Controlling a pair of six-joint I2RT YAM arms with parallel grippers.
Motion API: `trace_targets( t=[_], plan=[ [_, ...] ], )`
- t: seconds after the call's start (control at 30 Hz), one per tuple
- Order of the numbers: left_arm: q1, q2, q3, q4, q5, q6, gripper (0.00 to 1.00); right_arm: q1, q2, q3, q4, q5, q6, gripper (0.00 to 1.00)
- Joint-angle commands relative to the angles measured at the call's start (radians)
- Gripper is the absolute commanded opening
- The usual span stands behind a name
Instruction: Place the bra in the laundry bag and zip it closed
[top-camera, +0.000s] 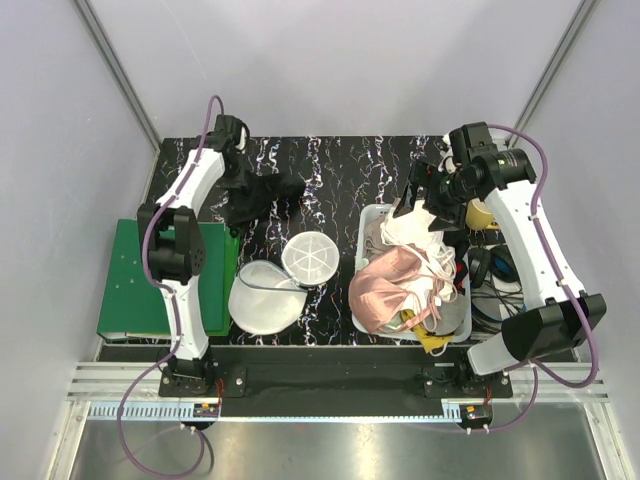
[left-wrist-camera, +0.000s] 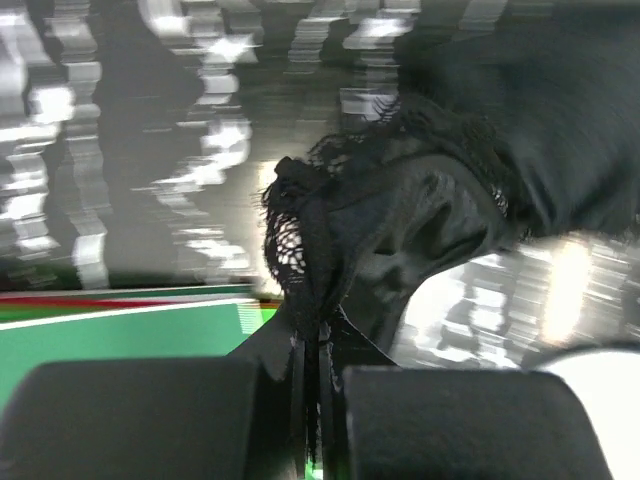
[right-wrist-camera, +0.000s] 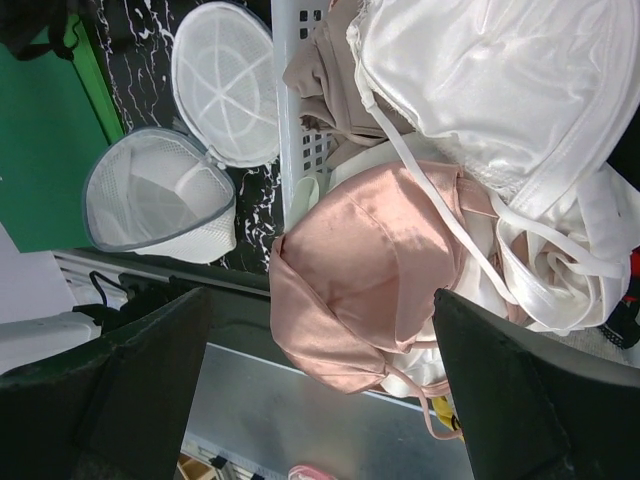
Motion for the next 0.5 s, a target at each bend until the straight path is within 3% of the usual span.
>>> trace_targets(
  t=[0.0, 0.13, 0.3, 0.47],
  plan=[
    [-0.004, 0.023, 0.103, 0.036, -0.283, 0.12, 0.0, -0.002, 0.04, 0.031, -0.011, -0.047, -0.001, 1.0],
    [0.002, 0.06, 0.163, 0.054, -0.414, 0.12, 0.0, -0.002, 0.064, 0.026, -0.008, -0.059, 0.008, 1.0],
    [0.005, -0.01, 0.14, 0.161, -0.319, 0.054, 0.0, -0.001, 0.097, 0.021, -0.003, -0.07, 0.011, 1.0],
    [0.005, -0.057, 0.163, 0.157, -0.264, 0.013, 0.0, 0.002, 0.123, 0.034, 0.006, -0.081, 0.015, 1.0]
  ],
)
